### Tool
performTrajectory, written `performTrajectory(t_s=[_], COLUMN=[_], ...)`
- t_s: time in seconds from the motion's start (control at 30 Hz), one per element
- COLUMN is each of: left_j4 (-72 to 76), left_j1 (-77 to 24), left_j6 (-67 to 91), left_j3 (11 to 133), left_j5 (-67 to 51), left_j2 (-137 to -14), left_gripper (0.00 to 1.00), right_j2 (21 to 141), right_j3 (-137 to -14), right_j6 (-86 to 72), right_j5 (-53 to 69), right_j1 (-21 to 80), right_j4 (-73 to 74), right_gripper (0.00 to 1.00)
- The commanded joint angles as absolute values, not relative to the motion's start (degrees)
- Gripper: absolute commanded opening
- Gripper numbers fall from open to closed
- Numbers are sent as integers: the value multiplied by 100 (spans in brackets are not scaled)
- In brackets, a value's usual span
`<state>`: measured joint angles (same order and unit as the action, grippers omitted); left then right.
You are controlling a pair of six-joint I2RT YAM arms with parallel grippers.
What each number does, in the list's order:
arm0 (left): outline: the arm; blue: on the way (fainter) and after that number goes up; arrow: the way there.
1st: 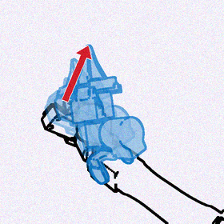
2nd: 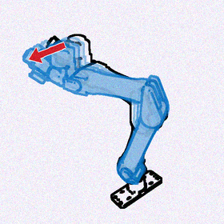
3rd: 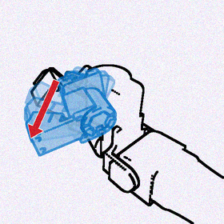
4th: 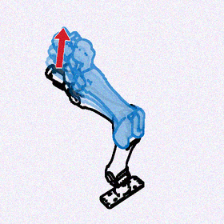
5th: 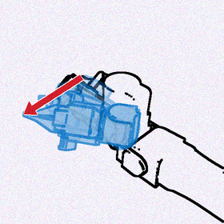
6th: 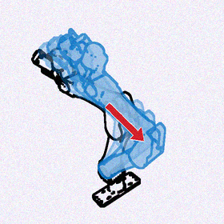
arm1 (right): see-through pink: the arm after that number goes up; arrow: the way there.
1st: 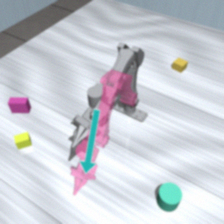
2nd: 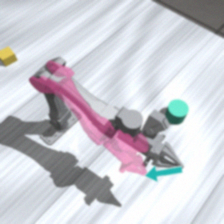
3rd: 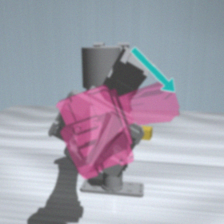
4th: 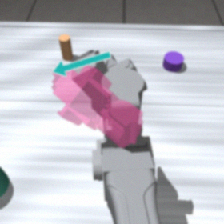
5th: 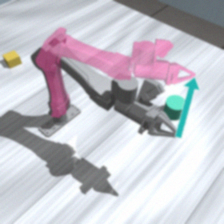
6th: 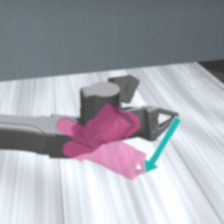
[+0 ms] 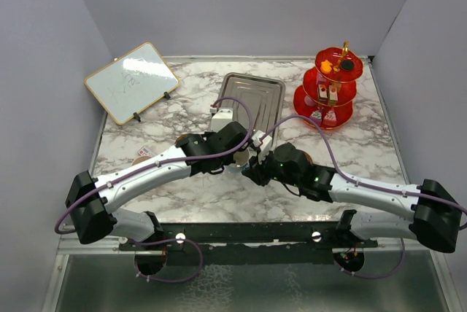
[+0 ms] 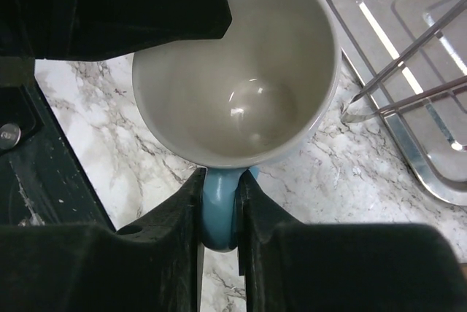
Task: Serve the afternoon tea
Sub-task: Place the cup on the coaster.
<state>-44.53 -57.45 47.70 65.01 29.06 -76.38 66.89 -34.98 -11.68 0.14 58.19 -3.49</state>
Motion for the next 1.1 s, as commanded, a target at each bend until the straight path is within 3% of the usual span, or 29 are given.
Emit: performTrajectory(t_s=[0.0,0.1,0.4,0.57,0.73,1.07], left_j4=[-4298,-4302,-4047,-3726,-3530,-3436], left_j1=[-5846,-5850,-5854,-5853,-5858,-5850], left_j6=[4758,4693,4491,4375,4271,4034], left_j3=[6798,6844,6742,6567,6481,6130], left_j5=[2829,2751,2443,2223,2121,2389], left_j2=[-7552,-7586,-7595,-7568,-7538,-7164], left_gripper=[0,0,13,38,56,76], right_j2=[6510,6467,5985,5658,5425,4611], right_j3=[-3556,-3551,-3452,-3397,-3251,-2971], right_j6=[-1258,-1312,-1483,-1488,-1562,-1836], right_j5=[-499,-503,-781,-930,-1063,-1994], right_j1=[5770,5774,5774,5773,5767,5774], right_j4=[-391,-297,-8,238,539,1156], right_gripper=[8,2,1,1,1,1])
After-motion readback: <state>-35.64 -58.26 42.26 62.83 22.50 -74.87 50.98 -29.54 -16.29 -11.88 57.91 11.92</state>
